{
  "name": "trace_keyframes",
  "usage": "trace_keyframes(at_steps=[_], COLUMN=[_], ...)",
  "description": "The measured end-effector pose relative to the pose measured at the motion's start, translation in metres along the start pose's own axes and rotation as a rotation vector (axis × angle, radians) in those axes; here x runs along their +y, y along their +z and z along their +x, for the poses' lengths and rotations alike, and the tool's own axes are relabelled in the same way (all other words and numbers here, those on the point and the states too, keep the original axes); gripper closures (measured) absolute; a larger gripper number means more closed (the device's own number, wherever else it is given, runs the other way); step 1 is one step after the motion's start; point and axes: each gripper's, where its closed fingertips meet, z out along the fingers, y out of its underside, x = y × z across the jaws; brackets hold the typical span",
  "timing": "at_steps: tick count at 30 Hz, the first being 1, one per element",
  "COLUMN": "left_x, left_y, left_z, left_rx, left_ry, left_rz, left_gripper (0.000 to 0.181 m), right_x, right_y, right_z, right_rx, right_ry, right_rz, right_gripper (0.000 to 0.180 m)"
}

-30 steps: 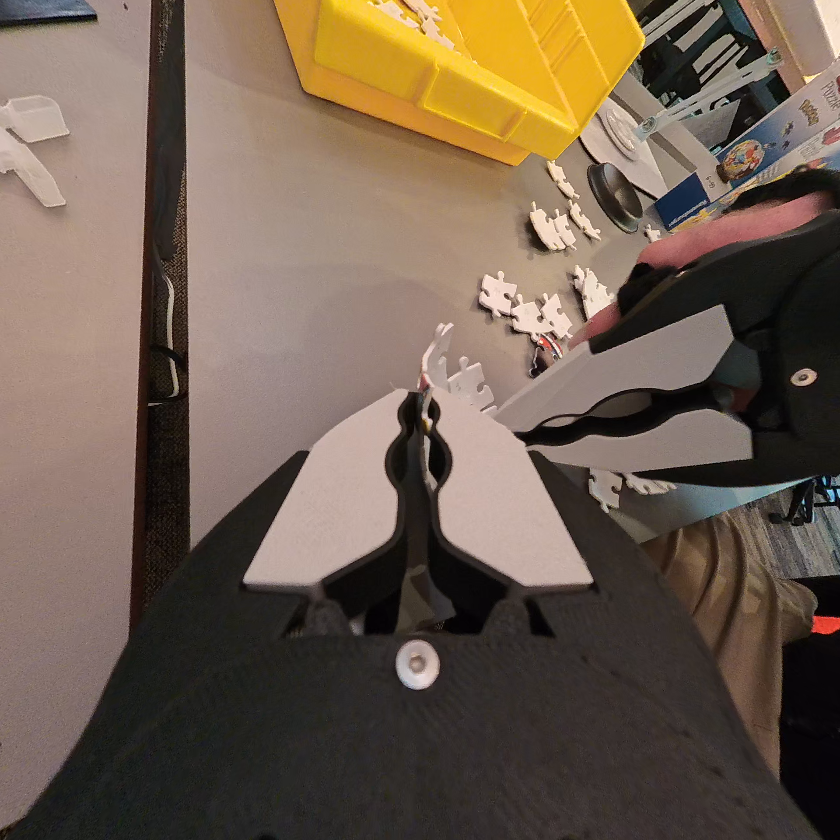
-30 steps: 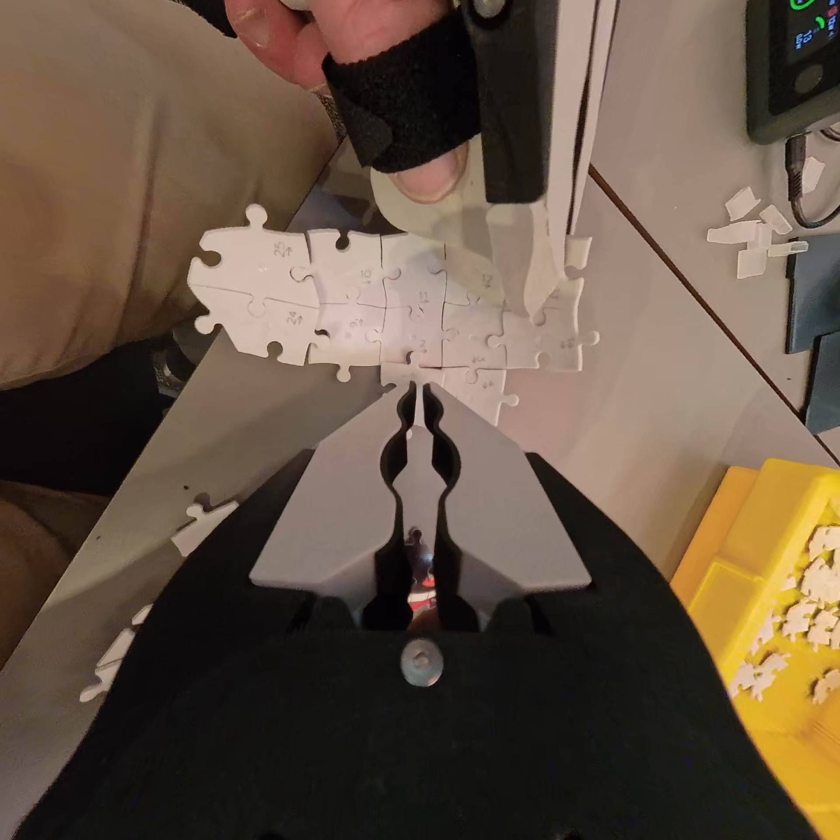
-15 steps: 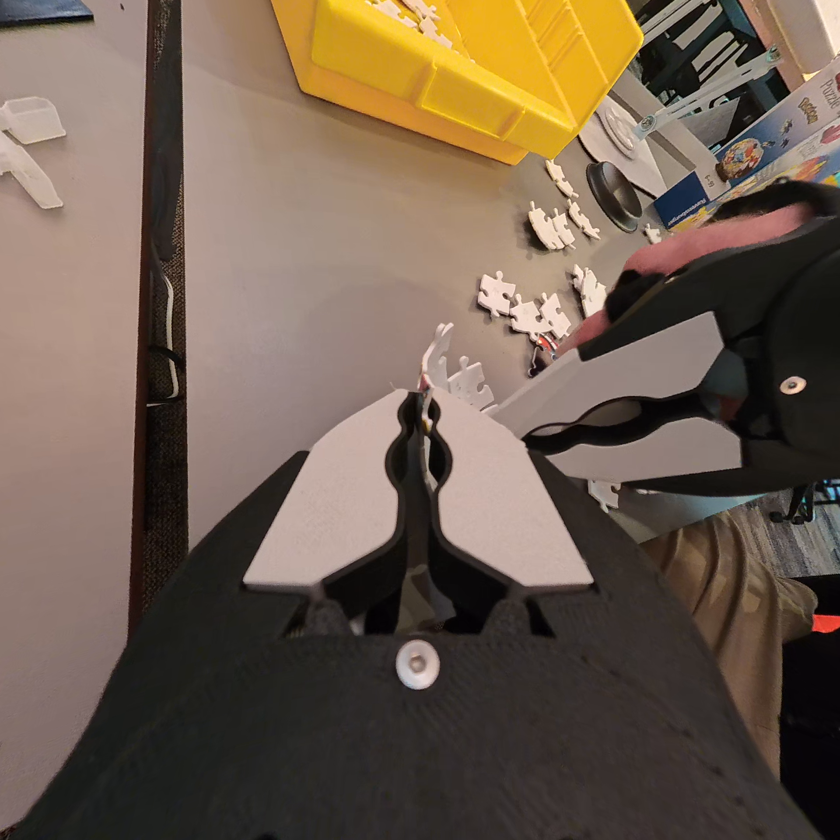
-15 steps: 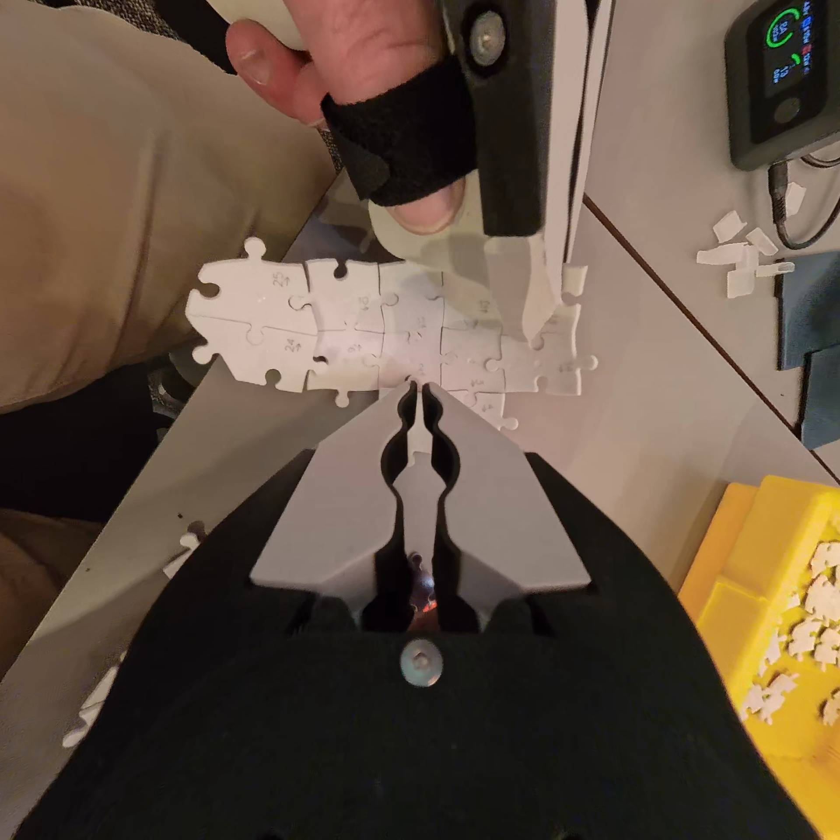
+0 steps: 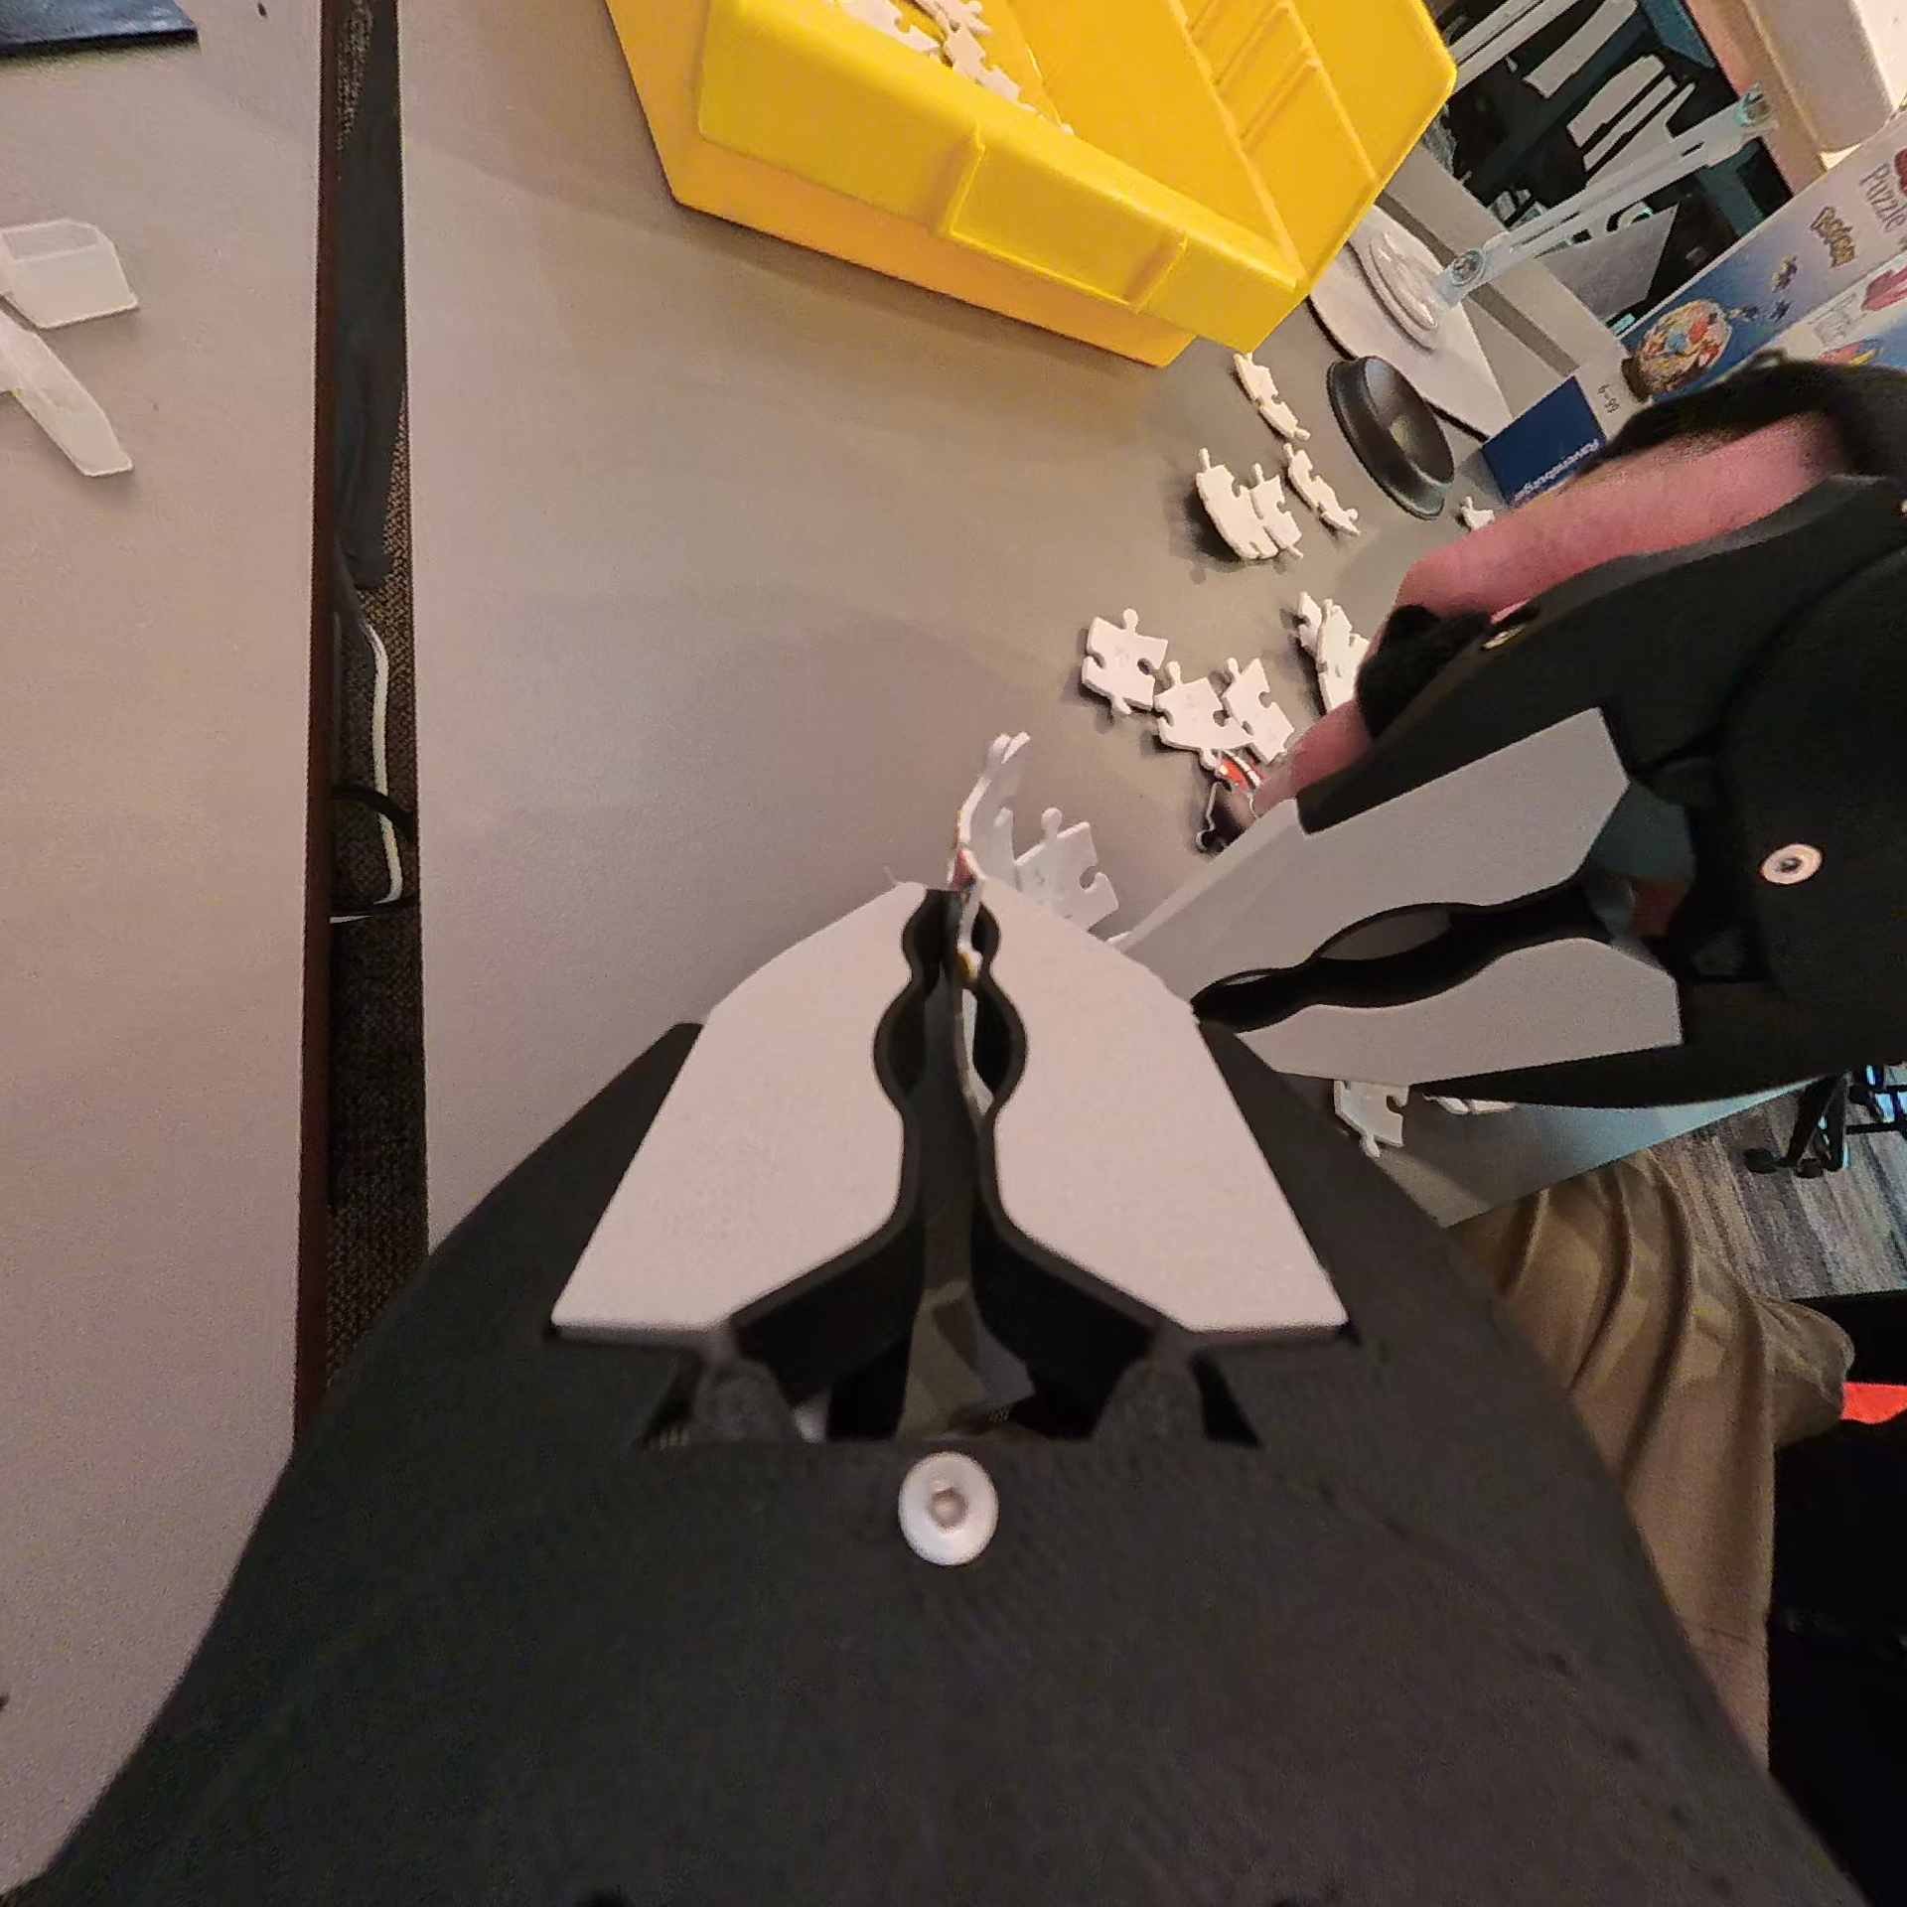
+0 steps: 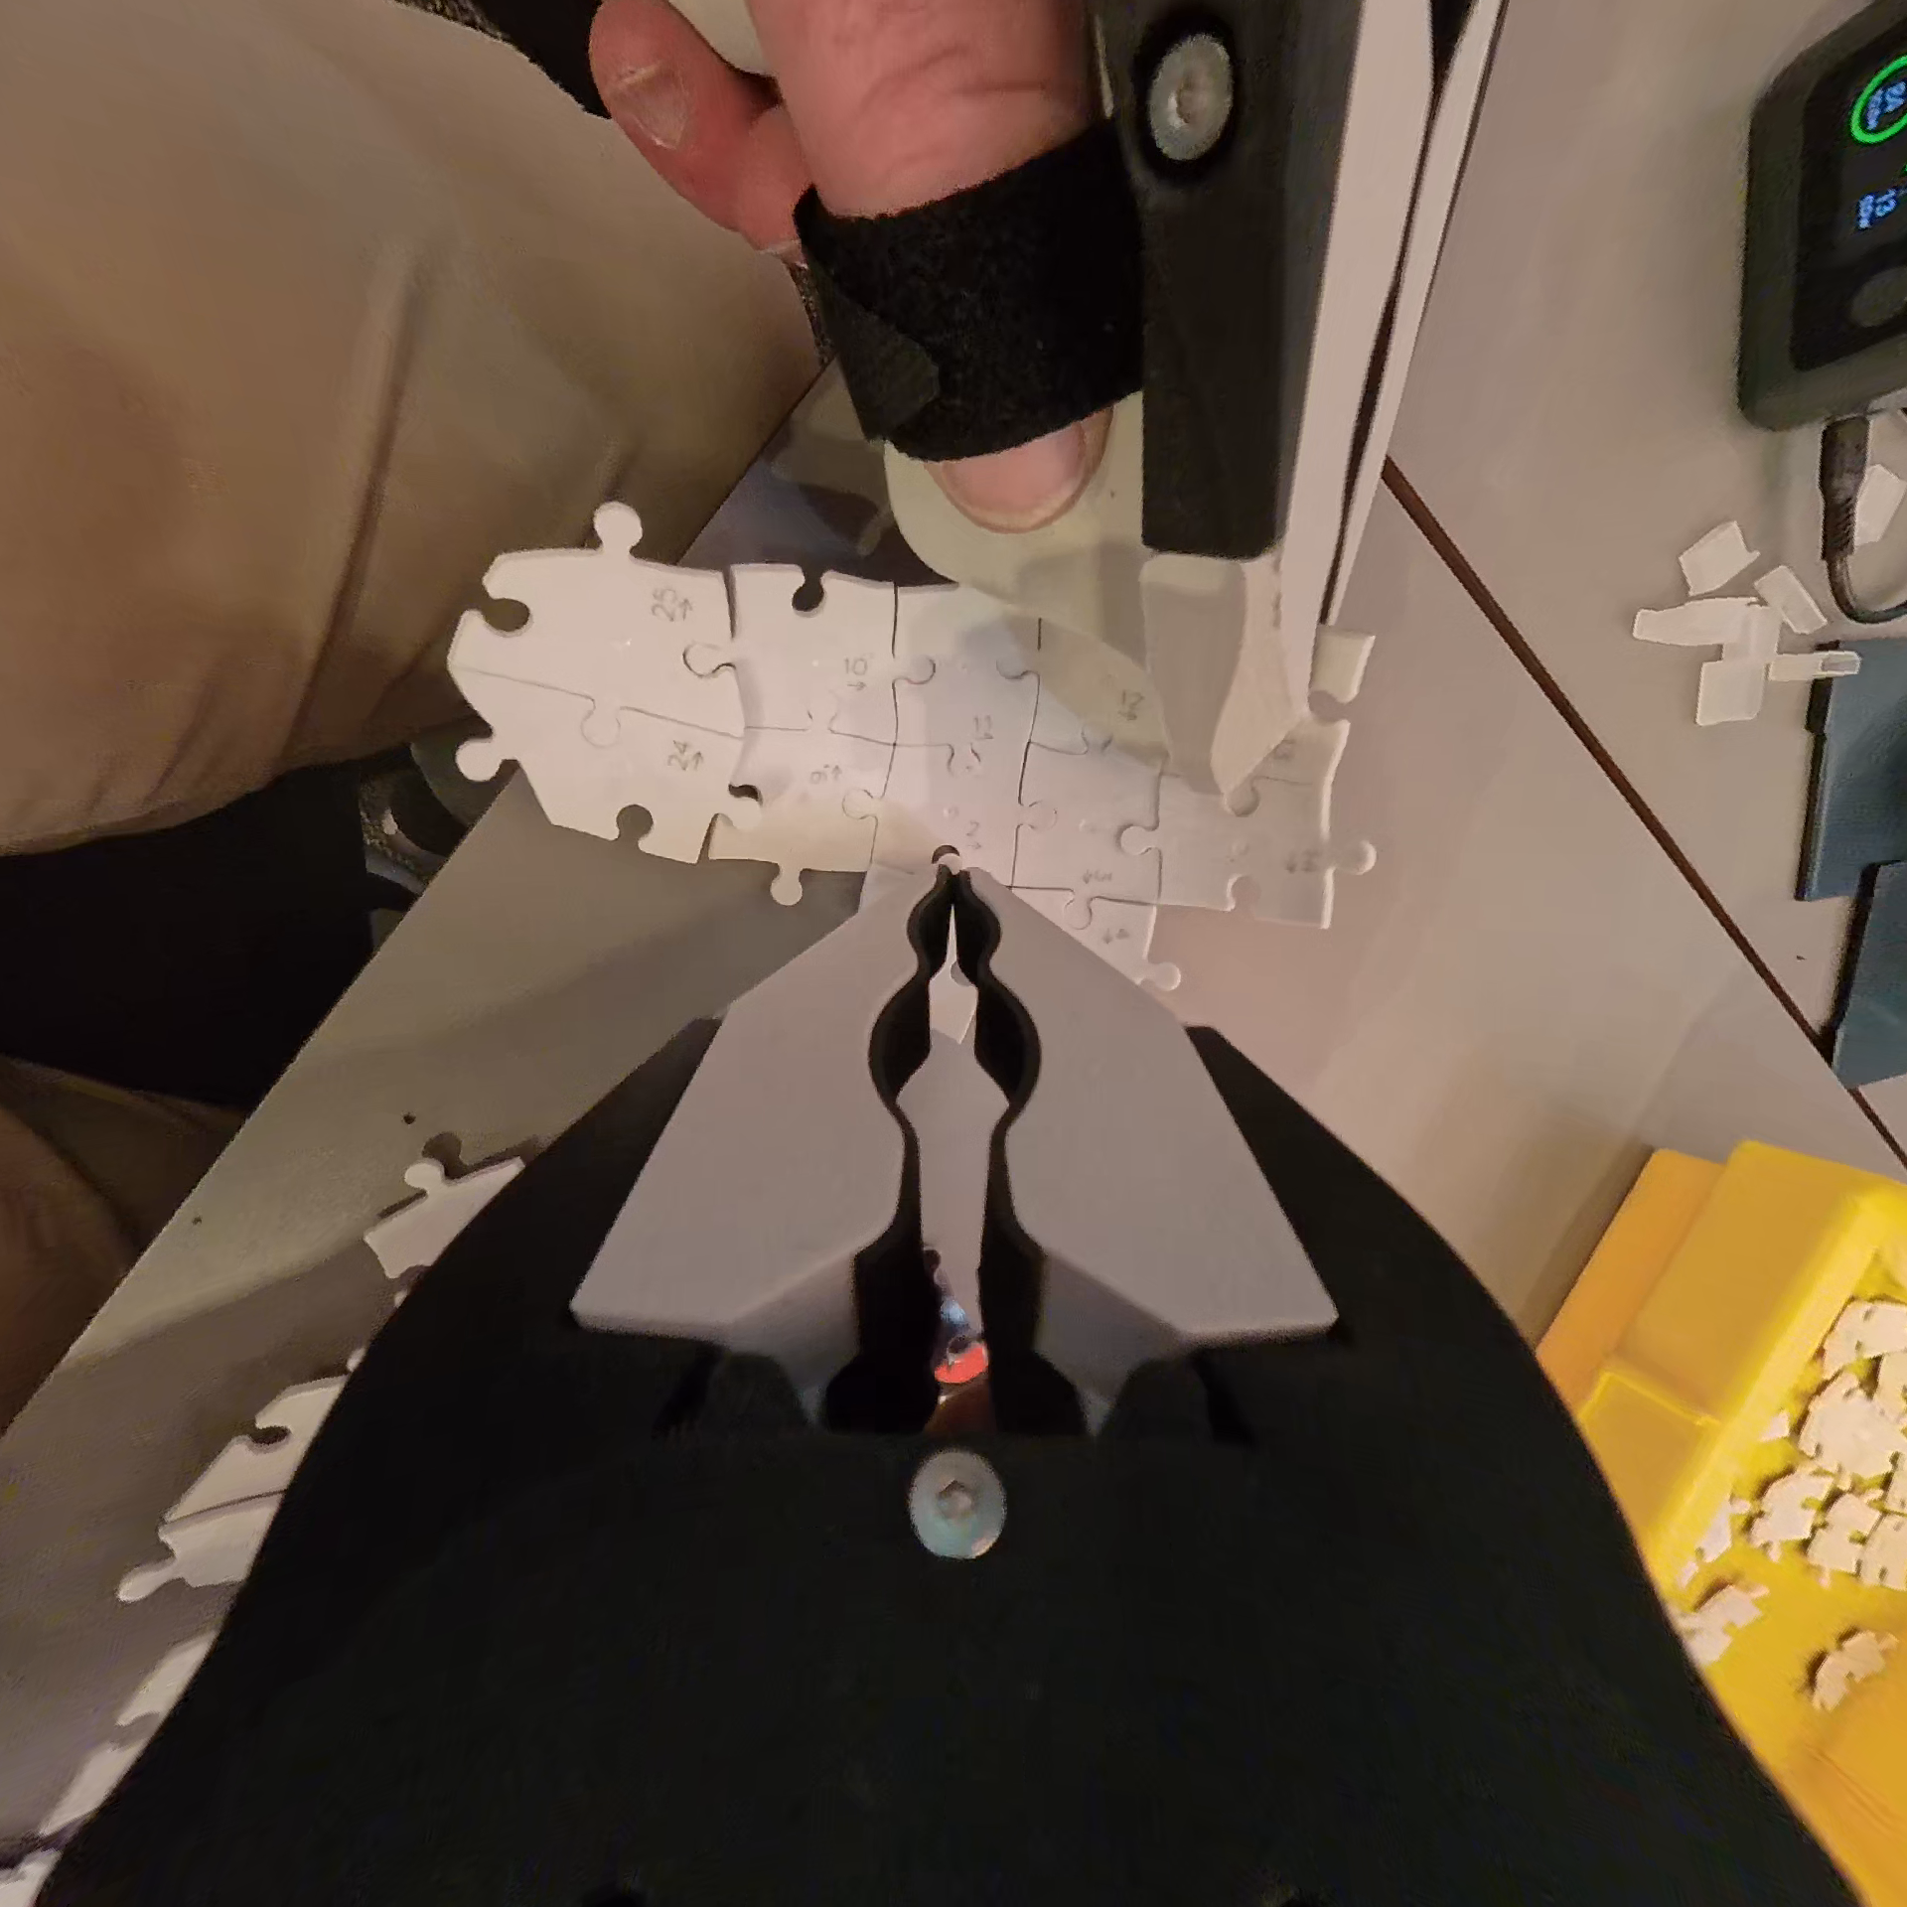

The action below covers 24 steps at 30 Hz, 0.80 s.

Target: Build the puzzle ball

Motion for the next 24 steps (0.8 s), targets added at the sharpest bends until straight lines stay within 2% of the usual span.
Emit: trace_keyframes(at_steps=[1, 12, 24], left_x=[0.0, 0.0, 0.001], left_y=[0.0, 0.001, 0.003], left_z=[0.0, 0.002, 0.0], left_rx=[0.0, 0.014, 0.017], left_ry=[0.0, 0.016, 0.012], left_rz=[-0.001, -0.016, -0.016], left_gripper=[0.177, 0.177, 0.177], right_x=[0.0, -0.002, 0.001], right_y=[0.0, 0.002, -0.009], right_z=[0.0, -0.003, -0.002], right_rx=[-0.003, -0.055, -0.032], right_ry=[-0.013, -0.125, -0.017], right_rz=[-0.002, -0.006, 0.018], right_gripper=[0.18, 0.18, 0.175])
